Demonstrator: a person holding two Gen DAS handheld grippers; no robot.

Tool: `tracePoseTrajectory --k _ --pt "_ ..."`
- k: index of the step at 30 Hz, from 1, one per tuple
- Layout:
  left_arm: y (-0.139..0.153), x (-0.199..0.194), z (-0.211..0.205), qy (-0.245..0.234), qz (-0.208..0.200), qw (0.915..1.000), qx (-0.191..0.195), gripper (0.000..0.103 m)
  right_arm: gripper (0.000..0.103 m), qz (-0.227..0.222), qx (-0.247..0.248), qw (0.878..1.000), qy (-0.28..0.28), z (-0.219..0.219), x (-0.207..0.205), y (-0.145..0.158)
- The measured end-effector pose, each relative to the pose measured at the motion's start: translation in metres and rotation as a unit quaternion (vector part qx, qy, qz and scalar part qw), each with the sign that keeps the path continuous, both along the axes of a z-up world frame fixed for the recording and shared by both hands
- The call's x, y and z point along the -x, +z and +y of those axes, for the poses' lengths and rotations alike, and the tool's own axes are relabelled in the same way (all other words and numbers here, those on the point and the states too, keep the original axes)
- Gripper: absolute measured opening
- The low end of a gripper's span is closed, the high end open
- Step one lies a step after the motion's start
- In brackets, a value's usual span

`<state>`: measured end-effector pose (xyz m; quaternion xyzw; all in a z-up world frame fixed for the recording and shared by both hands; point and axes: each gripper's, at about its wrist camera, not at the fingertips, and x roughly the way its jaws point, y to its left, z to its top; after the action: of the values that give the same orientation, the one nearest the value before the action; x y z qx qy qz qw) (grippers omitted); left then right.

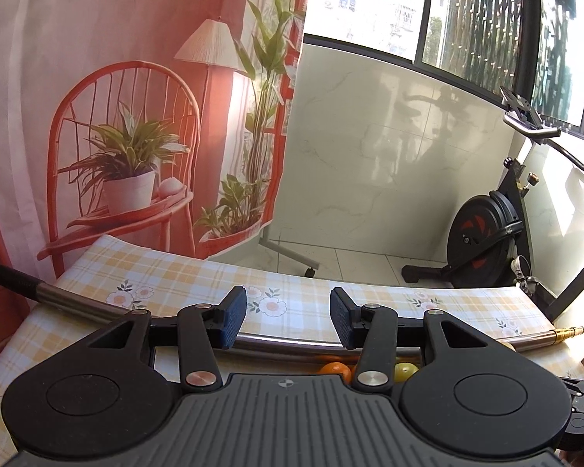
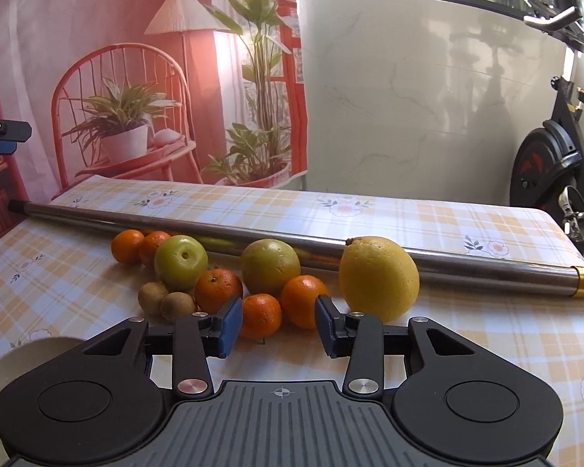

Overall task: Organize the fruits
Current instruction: 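Move both grippers back toward the fruit row beside the metal pole, then grasp a tangerine with the right gripper while the left gripper grasps a greenish orange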

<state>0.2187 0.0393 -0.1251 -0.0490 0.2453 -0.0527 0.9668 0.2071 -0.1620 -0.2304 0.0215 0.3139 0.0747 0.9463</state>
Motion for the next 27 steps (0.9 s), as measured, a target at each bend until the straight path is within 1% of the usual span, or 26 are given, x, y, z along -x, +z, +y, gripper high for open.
tracePoseTrajectory --k 2,6,8,11,19,21,24,25,27 --pt "-0.004 -0.005 -0.002 -0.002 0.007 1.0 -0.002 0.05 0.038 0.006 0.005 1.0 0.007 0.003 -0.008 -0.004" --pt "-0.015 -0.007 -0.004 -0.007 0.02 0.9997 -0.009 0.05 0.041 0.002 0.009 1.0 0.007 0.007 -0.016 -0.006" --pt "-0.02 -0.009 -0.004 -0.009 0.028 0.9995 -0.008 0.05 0.037 0.002 0.003 1.0 0.012 0.005 -0.016 -0.004" --pt "-0.026 -0.014 -0.002 -0.013 0.037 0.9992 -0.006 0.05 0.037 0.005 -0.005 1.0 0.019 0.005 -0.014 -0.004" --pt "-0.034 -0.016 -0.005 -0.024 0.051 0.9984 -0.006 0.05 0.036 0.009 0.002 1.0 0.029 0.01 -0.013 -0.007" --pt "-0.036 -0.017 -0.006 -0.028 0.055 0.9981 -0.007 0.05 0.035 0.016 0.003 0.999 0.032 0.012 -0.013 -0.008" --pt "-0.039 -0.018 -0.008 -0.033 0.06 0.9976 -0.007 0.05 0.034 0.026 0.018 0.999 0.024 0.013 -0.014 -0.013" --pt "-0.04 -0.018 -0.009 -0.035 0.062 0.9975 -0.006 0.05 0.032 0.03 0.015 0.999 0.02 0.013 -0.015 -0.015" --pt "-0.041 -0.018 -0.011 -0.037 0.064 0.9972 -0.006 0.05 0.031 0.03 0.002 0.999 0.017 0.01 -0.014 -0.016"
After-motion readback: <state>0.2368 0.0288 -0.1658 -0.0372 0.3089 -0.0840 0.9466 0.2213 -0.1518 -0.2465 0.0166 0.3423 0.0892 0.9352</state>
